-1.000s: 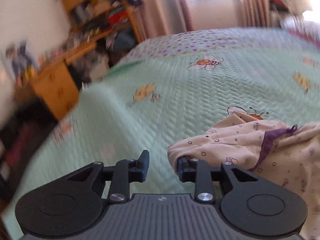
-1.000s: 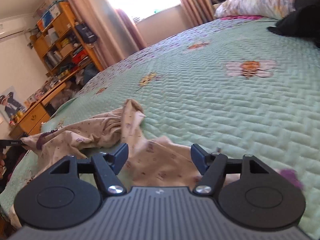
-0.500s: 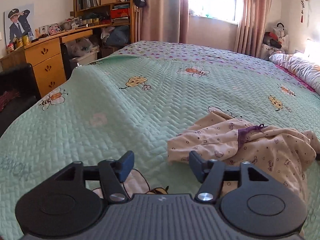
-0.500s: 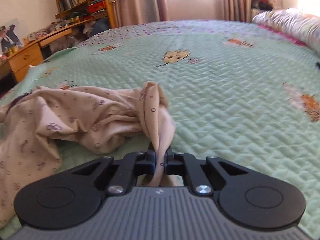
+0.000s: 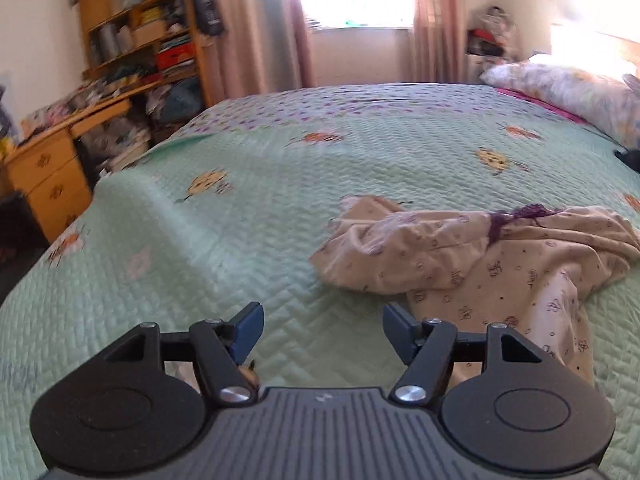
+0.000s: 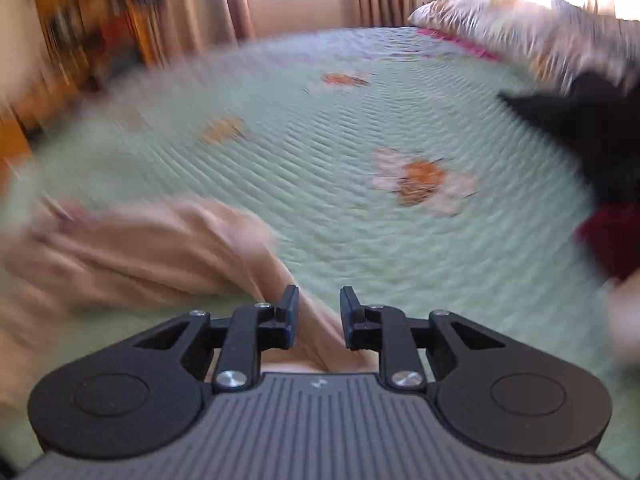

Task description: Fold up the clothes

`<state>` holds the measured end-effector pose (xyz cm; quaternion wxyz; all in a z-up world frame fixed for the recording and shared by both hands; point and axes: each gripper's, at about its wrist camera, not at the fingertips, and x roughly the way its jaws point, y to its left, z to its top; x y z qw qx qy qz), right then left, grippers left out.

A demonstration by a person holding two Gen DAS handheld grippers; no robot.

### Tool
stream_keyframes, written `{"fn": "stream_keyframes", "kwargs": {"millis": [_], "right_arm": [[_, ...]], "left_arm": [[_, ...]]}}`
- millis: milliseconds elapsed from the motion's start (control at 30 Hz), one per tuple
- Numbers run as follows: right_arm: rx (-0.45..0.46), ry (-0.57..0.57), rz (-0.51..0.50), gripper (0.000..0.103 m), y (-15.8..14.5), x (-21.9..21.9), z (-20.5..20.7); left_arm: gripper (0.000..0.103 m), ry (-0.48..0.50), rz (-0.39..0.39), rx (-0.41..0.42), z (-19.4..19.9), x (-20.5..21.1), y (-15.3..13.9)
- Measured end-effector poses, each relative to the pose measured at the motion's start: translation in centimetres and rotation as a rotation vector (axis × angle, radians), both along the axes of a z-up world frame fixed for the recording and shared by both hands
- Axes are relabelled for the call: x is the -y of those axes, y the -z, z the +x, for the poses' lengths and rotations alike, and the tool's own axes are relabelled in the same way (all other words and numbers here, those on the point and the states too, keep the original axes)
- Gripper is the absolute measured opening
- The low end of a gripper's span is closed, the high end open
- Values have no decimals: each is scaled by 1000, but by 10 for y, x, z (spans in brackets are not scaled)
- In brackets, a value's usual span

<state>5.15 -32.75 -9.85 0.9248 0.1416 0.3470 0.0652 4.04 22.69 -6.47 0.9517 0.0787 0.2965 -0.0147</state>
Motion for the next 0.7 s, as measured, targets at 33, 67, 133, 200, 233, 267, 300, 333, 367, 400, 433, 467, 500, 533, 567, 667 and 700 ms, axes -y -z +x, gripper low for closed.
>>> {"fn": "stream_keyframes", "kwargs": {"millis": [33, 67, 133, 200, 233, 267, 300, 333, 367, 400, 433, 467, 500, 533, 567, 667, 700], "right_arm": [[33, 5, 64, 26, -3, 4, -7], [69, 3, 105, 30, -6, 5, -12], [134, -13, 104, 39, -13, -5, -5], [148, -19, 69, 42, -13, -18, 9], [147, -19, 64, 42, -11, -24, 15], [145, -21, 75, 42, -8, -29, 21], [140, -26, 92, 42, -5, -32, 26], [132, -32, 103, 42, 0, -35, 28], [122, -38, 107, 42, 5, -36, 30], [112, -44, 111, 42, 9, -38, 32], [103, -46, 110, 42, 14, -40, 33], [95, -44, 103, 42, 19, -43, 32], [87, -42, 96, 42, 23, -45, 31], [79, -40, 89, 43, 28, -47, 30], [73, -39, 85, 43, 32, -49, 29], [75, -38, 78, 43, 38, -53, 29], [82, -36, 66, 43, 38, -54, 29]], "left_arm": [[68, 22, 24, 4, 3, 7, 0], [69, 44, 49, 8, 7, 14, 0], [77, 123, 105, 17, 19, 30, 0], [81, 244, 171, 25, 38, 48, 0], [81, 285, 225, 15, 44, 57, 7], [81, 324, 282, 2, 50, 66, 14], [81, 363, 338, -10, 56, 75, 22], [80, 402, 394, -22, 62, 84, 29], [80, 432, 430, -26, 63, 89, 36], [80, 443, 449, -31, 66, 92, 42], [80, 453, 467, -35, 68, 95, 47], [79, 462, 484, -40, 70, 98, 52], [76, 472, 502, -45, 72, 101, 57], [60, 473, 471, -71, 77, 100, 58], [34, 473, 435, -98, 83, 98, 58], [15, 436, 360, -76, 93, 93, 47], [14, 417, 336, -55, 92, 90, 38]]}}
